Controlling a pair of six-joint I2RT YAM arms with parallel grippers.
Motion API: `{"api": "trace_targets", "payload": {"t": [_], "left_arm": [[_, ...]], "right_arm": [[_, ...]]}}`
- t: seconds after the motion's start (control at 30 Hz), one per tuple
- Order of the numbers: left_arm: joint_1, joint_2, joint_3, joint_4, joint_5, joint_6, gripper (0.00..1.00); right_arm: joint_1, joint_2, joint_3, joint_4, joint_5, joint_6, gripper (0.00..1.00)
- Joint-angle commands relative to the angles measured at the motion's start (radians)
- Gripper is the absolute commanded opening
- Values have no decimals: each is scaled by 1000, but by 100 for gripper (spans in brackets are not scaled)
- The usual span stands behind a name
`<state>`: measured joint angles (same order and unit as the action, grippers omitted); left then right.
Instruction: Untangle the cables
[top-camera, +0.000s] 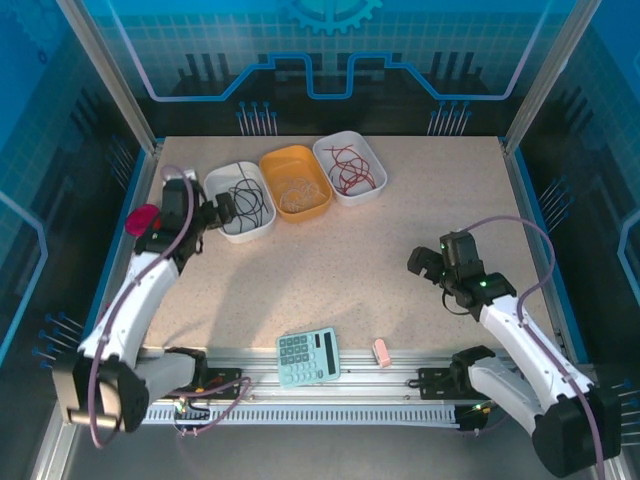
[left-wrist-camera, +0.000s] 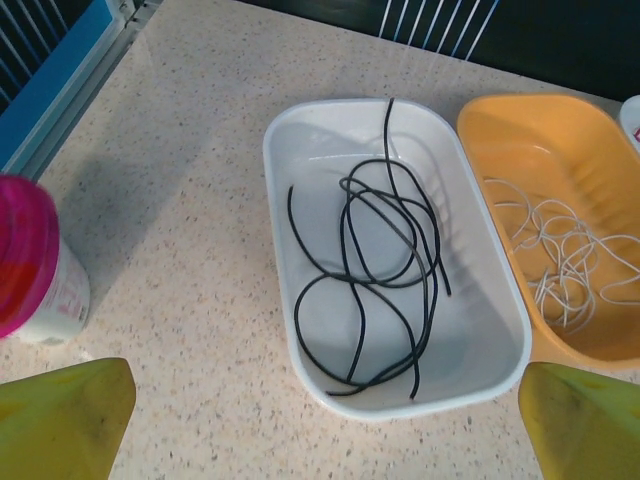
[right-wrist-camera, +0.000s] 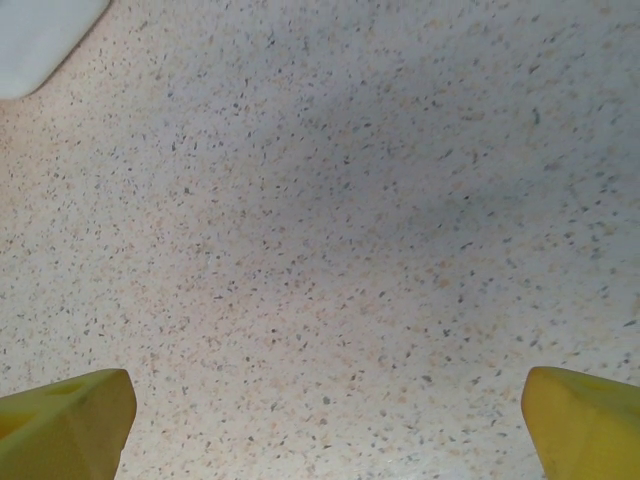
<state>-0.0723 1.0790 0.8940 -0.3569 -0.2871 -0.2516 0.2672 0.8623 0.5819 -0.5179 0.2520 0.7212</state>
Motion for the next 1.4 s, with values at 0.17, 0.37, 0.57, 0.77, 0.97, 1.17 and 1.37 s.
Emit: {"api": "trace_targets", "payload": {"t": [0.17,0.37,0.57,0.77,0.97,1.17,1.37], "left_arm": [[-4,-291,-364,275,33,-73,99],[-7,-361,-574,527,42,43,99],[-7,-265,-683,760,63,204,99],[-6,-90,-722,1002,123,295,99],[-2,122,-701,1231,179,320,99],[20,278,-664,1370,225,302,99],[52,472,-648,1533,271,283,99]], "right_arm": [[-12,-162,-137,181,147,-159,100],[-12,-234,-215,311,213,-250,100],[-15,-252,-268,470,274,-343,100],[-19,-226,-302,641,292,-494,100],[-62,-161,-337,809,249,-599,100],[-120,-99,-362,931,168,-629,100],[-165,-59,-390,1024,96,-658,100]]}}
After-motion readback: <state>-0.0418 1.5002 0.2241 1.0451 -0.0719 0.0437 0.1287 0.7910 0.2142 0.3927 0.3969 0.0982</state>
